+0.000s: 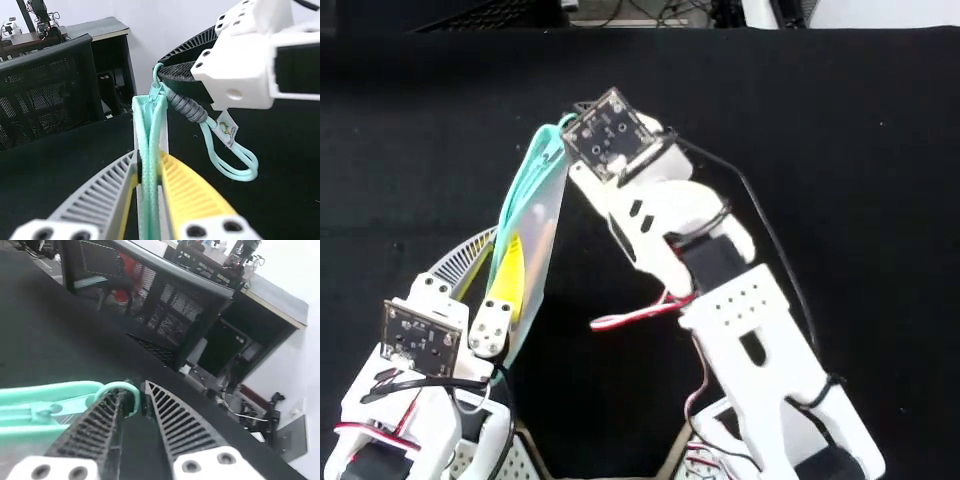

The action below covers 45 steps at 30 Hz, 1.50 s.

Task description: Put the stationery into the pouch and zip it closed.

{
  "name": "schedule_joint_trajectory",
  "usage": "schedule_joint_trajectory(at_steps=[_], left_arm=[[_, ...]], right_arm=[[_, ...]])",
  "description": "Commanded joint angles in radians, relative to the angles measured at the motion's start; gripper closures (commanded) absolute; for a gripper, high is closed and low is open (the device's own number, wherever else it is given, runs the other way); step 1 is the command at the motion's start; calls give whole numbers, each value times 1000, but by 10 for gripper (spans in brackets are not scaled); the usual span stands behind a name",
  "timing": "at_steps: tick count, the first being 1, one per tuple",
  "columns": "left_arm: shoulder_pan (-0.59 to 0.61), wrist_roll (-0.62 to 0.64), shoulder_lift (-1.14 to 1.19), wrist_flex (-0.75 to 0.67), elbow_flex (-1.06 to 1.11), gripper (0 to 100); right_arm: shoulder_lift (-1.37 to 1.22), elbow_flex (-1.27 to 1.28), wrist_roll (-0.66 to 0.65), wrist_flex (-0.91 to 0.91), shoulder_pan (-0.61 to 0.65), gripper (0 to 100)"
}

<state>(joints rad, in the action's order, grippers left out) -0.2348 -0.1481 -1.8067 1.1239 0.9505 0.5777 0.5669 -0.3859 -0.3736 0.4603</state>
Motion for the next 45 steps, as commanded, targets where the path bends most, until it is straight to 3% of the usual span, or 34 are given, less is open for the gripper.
schedule_joint_trajectory(at_steps=[1,26,45], left_arm=[[-5,-6,-8,5,-22,973],[-5,-6,-8,5,-25,973],[-5,-6,-8,3,-24,973]], right_arm=[[-39,-107,-6,32,-110,986],[-309,-237,-8,66,-285,986],[-234,-170,-6,14,-272,985]])
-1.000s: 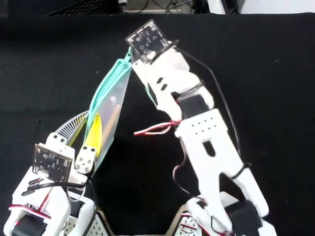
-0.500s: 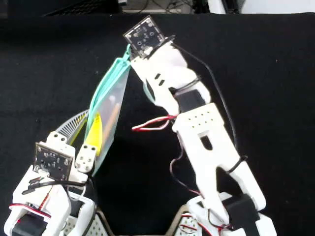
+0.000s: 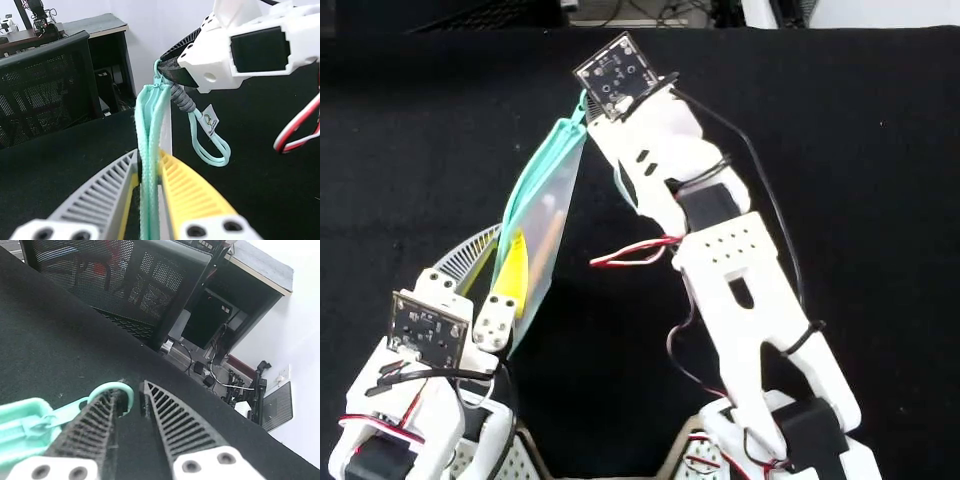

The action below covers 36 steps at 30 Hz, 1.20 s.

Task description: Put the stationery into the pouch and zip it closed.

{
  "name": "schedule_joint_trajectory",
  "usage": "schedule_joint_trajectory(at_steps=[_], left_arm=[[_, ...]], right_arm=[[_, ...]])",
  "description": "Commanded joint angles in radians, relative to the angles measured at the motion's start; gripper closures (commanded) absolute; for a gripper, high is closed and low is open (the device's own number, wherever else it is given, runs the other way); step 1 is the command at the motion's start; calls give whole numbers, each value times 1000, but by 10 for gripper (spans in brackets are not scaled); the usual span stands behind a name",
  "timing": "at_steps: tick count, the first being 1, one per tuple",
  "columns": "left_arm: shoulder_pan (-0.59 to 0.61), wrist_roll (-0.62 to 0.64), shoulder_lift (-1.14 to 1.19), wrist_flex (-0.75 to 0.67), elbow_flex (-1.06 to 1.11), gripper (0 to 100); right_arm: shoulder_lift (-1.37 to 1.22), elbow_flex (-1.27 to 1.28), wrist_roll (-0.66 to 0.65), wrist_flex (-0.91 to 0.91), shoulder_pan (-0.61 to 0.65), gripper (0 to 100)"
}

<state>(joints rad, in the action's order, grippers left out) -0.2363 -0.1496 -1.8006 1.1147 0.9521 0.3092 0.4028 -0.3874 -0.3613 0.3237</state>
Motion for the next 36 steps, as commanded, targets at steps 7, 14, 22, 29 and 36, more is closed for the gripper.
schedule_joint_trajectory(at_steps=[7,14,22,29,36], left_arm=[[-4,-5,-14,12,-24,973],[-4,-5,-12,12,-24,973],[1,-5,-12,5,-24,973],[8,-6,-14,0,-33,973],[213,-6,-11,-124,-30,973]], right_arm=[[179,-2,2,-195,-44,951],[403,2,3,-385,98,804],[710,5,48,-552,152,804],[972,185,58,-589,147,808],[1196,533,52,-588,-64,959]])
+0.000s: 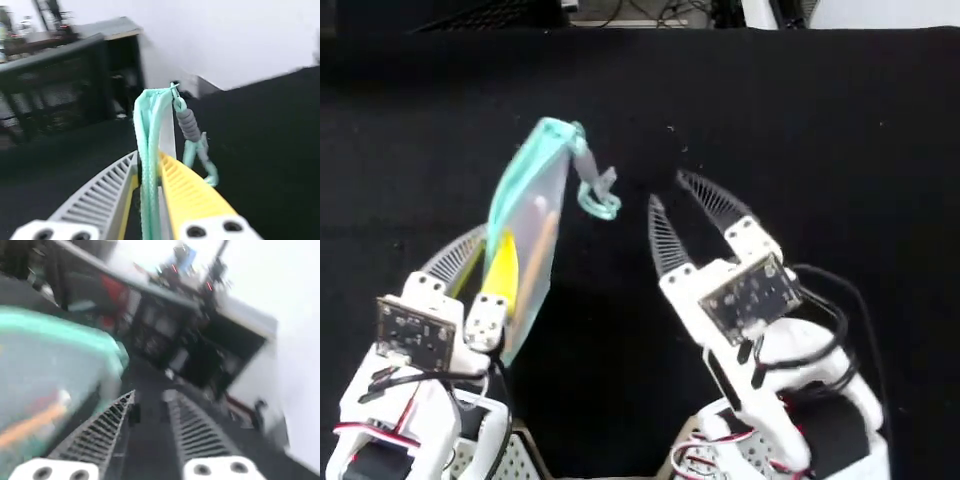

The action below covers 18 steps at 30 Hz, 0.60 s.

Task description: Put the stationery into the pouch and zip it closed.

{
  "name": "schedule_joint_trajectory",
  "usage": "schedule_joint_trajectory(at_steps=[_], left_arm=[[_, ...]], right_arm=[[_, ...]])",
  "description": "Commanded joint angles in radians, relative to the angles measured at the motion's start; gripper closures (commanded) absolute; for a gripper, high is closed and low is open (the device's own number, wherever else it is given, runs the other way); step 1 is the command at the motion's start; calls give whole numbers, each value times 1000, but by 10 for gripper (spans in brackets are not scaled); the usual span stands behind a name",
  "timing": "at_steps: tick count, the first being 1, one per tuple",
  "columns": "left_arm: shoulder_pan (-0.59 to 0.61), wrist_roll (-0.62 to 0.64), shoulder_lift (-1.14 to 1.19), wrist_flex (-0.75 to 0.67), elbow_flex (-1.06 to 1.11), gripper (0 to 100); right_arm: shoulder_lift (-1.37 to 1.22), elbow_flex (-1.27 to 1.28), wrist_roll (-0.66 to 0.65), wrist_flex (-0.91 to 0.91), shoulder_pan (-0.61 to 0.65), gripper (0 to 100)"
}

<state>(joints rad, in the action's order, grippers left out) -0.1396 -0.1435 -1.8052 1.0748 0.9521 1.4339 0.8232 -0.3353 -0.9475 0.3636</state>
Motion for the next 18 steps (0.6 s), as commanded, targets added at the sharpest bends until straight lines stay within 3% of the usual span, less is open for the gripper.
schedule_joint_trajectory(at_steps=[1,7,13,18], left_arm=[[162,-12,-6,-109,-27,973],[303,-21,144,-209,-56,973],[283,-83,603,-328,-91,973],[189,-83,948,-523,-101,973]], right_arm=[[99,157,-2,2,-149,975],[216,438,6,110,-339,986],[269,634,9,120,-354,986],[357,730,158,120,-361,986]])
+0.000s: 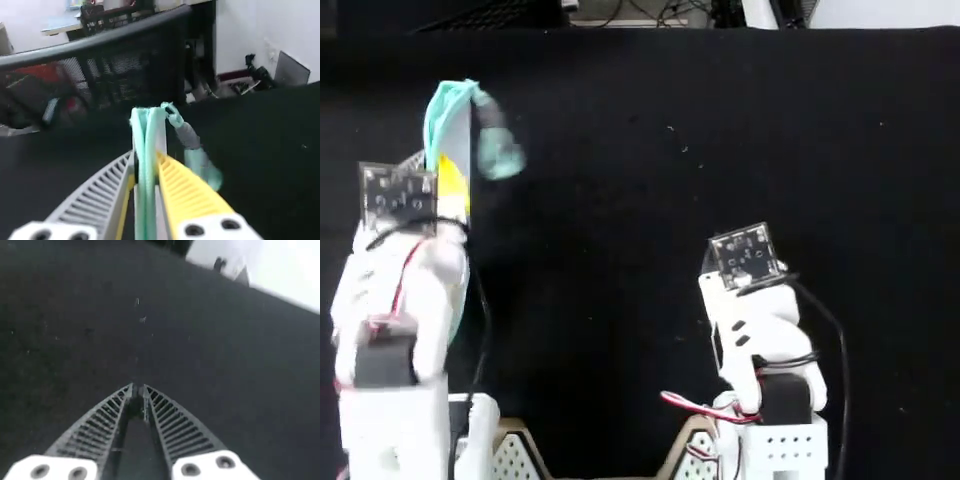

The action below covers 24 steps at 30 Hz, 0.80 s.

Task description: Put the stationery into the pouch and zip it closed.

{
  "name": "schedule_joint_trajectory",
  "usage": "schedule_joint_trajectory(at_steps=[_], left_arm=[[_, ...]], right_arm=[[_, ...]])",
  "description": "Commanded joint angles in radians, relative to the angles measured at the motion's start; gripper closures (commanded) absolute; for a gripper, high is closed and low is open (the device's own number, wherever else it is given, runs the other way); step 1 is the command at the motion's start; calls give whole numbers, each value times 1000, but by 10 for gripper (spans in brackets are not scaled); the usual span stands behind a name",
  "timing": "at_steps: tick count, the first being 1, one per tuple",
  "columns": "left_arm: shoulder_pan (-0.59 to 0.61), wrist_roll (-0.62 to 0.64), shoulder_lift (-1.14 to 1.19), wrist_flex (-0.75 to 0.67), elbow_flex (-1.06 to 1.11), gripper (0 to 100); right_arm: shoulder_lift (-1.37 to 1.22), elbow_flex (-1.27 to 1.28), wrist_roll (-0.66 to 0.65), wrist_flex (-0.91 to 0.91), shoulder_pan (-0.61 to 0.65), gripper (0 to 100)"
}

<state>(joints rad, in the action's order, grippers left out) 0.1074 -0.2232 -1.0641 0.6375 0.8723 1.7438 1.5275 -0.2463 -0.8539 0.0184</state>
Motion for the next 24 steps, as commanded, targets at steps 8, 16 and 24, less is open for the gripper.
schedule_joint_trajectory(at_steps=[8,16,24], left_arm=[[-306,-2,566,-117,-101,973],[-492,3,767,-115,-249,970],[-536,186,747,-106,-300,818]], right_arm=[[130,120,78,26,-74,986],[128,153,80,26,-138,986],[128,156,80,26,-138,986]])
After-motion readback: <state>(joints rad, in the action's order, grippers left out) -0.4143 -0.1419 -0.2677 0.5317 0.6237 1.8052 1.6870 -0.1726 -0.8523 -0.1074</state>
